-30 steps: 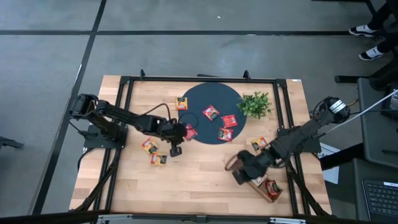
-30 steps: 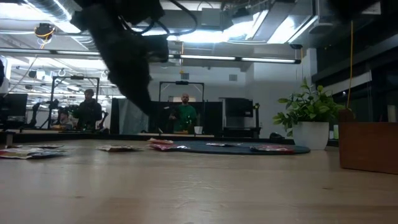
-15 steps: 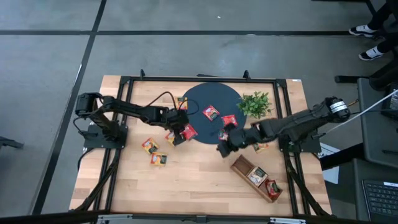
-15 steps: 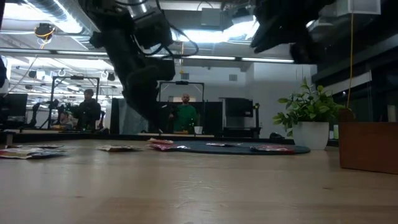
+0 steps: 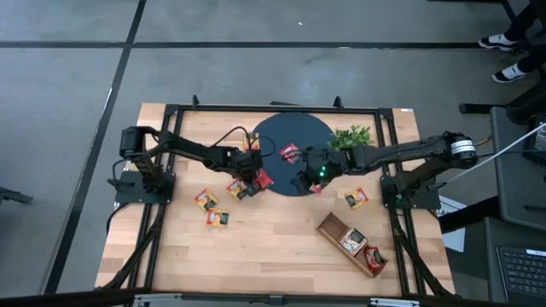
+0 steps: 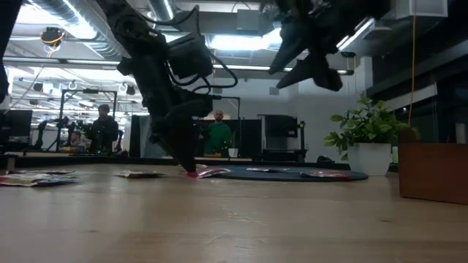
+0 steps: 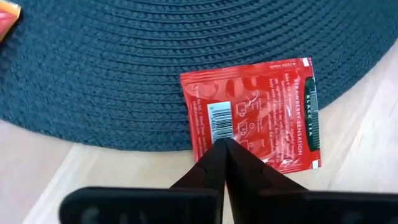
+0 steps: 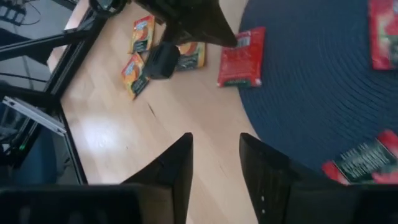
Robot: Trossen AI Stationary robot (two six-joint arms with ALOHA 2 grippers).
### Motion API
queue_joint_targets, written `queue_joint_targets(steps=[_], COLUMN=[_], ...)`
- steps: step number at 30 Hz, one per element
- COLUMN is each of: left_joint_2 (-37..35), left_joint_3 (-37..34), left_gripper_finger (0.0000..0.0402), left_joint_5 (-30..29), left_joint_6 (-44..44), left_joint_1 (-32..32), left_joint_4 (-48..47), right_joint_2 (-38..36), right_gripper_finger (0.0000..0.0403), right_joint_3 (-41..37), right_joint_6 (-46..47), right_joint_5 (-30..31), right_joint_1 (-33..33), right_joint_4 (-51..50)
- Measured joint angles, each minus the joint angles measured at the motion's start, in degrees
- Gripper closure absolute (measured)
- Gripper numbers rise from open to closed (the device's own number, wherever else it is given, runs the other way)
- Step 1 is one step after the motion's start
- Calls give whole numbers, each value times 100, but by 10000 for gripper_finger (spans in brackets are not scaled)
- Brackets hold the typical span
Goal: Pick & Place Tea
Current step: Put the red tea bag into the right section of the wooden organizer
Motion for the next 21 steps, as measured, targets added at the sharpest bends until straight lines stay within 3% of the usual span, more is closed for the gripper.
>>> queue_joint_targets(steps=[7,14,21], left_joint_2=[44,47,50], left_joint_3=[-24,-31,-35], left_gripper_finger=[398,400,399], left_joint_5=[195,249,298], left_joint_6=[-361,-552,-640], left_joint_1=[-51,-146,-153], left_joint_4=[335,434,460], right_joint_2=[942,1915,2438], right_gripper_finger=[271,271,271], right_joint_3=[0,-4,-2], right_joint_6=[-271,-279,-83], right_joint_5=[-811,-1047,-1315], right_joint_1=[-400,-698,-810], right_joint_4=[720,1613,1712])
